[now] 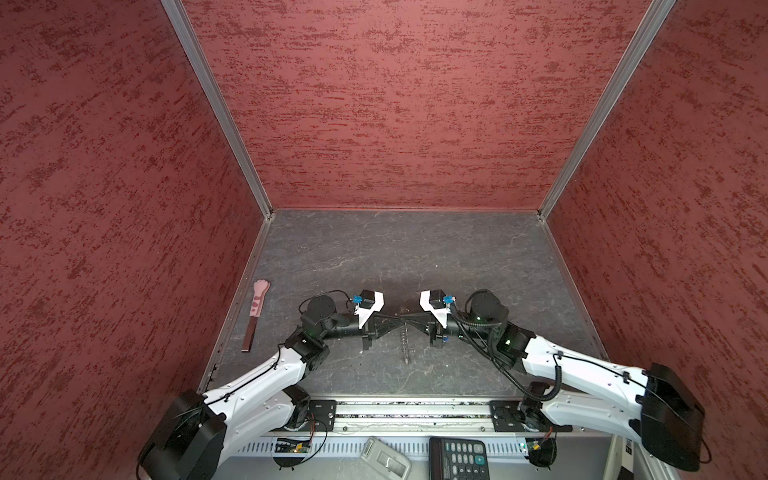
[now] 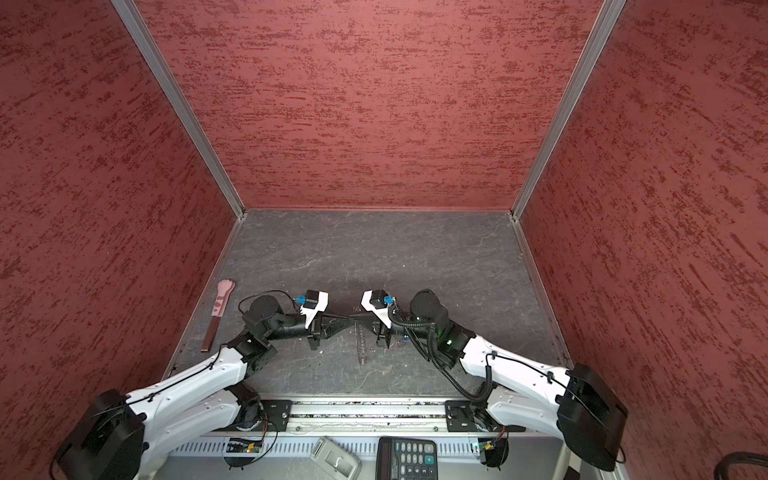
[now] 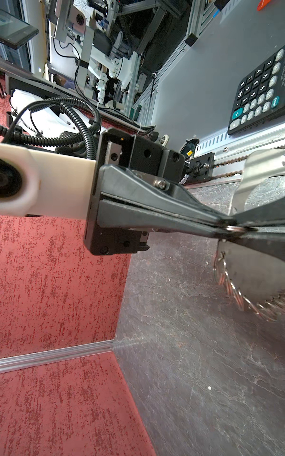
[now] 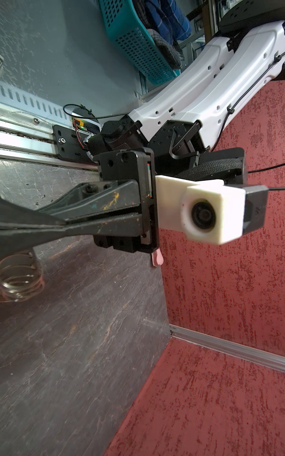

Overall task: Attach keys to a key ring
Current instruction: Pass the keyring.

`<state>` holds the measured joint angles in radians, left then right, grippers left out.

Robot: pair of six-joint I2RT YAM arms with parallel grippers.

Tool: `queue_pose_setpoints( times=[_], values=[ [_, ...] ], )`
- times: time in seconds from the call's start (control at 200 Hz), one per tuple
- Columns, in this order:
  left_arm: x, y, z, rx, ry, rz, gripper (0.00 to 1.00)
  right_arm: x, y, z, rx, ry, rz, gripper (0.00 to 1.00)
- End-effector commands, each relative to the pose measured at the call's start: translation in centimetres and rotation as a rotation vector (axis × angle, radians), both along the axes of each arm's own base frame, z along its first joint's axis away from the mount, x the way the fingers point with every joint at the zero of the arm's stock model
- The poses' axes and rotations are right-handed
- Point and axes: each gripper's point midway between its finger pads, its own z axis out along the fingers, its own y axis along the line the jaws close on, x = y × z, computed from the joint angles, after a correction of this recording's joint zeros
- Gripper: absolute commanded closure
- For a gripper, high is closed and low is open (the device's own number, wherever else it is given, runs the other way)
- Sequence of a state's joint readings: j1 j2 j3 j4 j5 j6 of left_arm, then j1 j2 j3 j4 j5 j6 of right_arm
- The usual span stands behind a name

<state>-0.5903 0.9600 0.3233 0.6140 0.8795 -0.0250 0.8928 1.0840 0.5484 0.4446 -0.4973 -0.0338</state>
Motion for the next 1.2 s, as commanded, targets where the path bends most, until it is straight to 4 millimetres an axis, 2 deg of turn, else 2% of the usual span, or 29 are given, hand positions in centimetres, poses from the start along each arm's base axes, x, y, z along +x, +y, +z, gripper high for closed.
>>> queue_pose_setpoints(
  times=[0.0, 0.205, 0.281, 0.336, 0.391, 0.446, 0.551, 0.696, 0.827, 1.047, 1.197],
  values=[
    [-0.5, -0.1, 0.8, -0.016, -0.073, -0.017, 1.00, 0.4, 0.0, -0.3, 0.001, 0.010, -0.013, 1.00],
    [0.0, -0.2, 0.3, 0.023, -0.063, 0.006, 1.00, 1.8, -0.9, -0.5, -0.035, -0.011, -0.108, 1.00],
    [0.2, -0.2, 0.0, 0.050, -0.064, 0.009, 1.00, 2.5, -1.8, -0.2, -0.054, -0.034, -0.160, 0.75],
    [0.1, -0.3, -1.0, 0.103, -0.041, -0.002, 1.00, 2.7, -2.6, 0.2, -0.059, -0.051, -0.192, 0.61],
    [0.1, -0.5, -1.6, 0.156, -0.037, -0.018, 1.00, 2.7, -3.2, 0.4, -0.066, -0.069, -0.214, 0.52],
    [0.0, -0.8, -2.0, 0.194, -0.031, -0.032, 1.00, 2.6, -3.8, 0.4, -0.079, -0.079, -0.226, 0.48],
    [-0.1, -1.3, -2.1, 0.260, -0.039, -0.050, 1.00, 2.2, -4.0, -0.2, -0.135, -0.083, -0.209, 0.48],
    [-0.2, -1.7, -1.7, 0.329, -0.069, -0.049, 1.00, 2.0, -4.0, -1.0, -0.209, -0.063, -0.183, 0.57],
    [0.2, -1.6, -1.5, 0.358, -0.089, -0.033, 1.00, 1.1, -3.9, -1.0, -0.208, -0.056, -0.139, 0.64],
    [0.2, -1.6, -2.2, 0.388, -0.080, -0.045, 1.00, -0.5, -3.4, -1.1, -0.206, -0.043, -0.041, 0.74],
    [0.0, -1.7, -2.3, 0.385, -0.080, -0.059, 1.00, -0.5, -2.8, -1.6, -0.225, -0.023, -0.012, 0.79]
  ],
)
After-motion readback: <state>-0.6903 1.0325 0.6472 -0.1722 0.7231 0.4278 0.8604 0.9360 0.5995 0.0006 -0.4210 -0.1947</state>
